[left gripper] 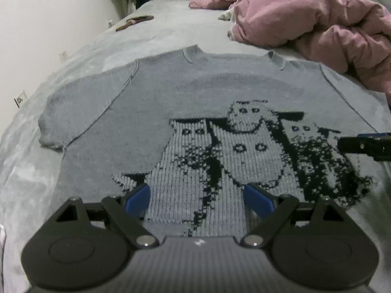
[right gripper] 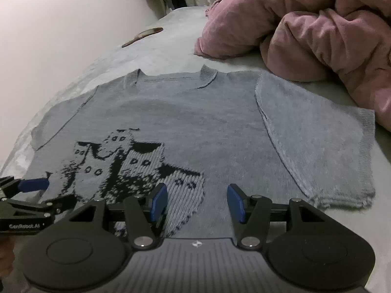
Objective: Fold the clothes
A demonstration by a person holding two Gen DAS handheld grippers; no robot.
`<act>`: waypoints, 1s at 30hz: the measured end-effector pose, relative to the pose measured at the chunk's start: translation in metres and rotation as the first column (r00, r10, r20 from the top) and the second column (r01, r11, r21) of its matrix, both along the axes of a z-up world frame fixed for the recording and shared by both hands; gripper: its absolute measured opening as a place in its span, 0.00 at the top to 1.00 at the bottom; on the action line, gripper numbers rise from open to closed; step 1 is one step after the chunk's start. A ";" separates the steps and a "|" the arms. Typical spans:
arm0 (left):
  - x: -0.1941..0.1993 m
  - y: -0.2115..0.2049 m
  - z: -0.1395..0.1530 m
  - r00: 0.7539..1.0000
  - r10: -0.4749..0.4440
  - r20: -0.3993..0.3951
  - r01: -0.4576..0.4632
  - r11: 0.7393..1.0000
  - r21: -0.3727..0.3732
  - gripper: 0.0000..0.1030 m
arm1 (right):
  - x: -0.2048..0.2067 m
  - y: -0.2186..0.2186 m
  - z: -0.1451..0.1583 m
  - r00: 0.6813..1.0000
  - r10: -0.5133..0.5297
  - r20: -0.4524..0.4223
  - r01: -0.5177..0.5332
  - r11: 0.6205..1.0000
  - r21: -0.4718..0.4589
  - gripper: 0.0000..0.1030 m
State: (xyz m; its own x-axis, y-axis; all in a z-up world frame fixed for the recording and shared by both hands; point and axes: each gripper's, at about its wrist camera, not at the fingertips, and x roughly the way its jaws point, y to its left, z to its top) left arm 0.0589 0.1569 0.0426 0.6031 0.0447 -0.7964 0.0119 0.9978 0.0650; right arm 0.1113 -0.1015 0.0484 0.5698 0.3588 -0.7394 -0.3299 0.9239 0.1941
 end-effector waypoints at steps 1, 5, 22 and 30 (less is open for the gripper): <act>0.001 -0.001 -0.001 1.000 -0.002 0.001 0.002 1.000 0.007 0.14 | 0.002 0.001 0.000 1.000 0.002 0.004 -0.002 1.000 -0.001 0.46; 0.001 0.000 -0.001 1.000 0.000 -0.004 0.000 1.000 0.002 0.13 | 0.011 0.004 0.000 1.000 0.008 0.017 -0.008 1.000 -0.007 0.45; 0.003 0.001 -0.002 1.000 -0.020 -0.007 0.020 1.000 -0.004 0.12 | 0.109 0.015 -0.009 0.987 -0.139 0.079 0.139 0.990 0.007 0.45; 0.005 0.004 -0.004 1.000 -0.022 0.003 0.022 1.000 -0.008 0.12 | 0.130 0.033 -0.015 0.972 -0.199 0.127 0.207 0.977 -0.054 0.41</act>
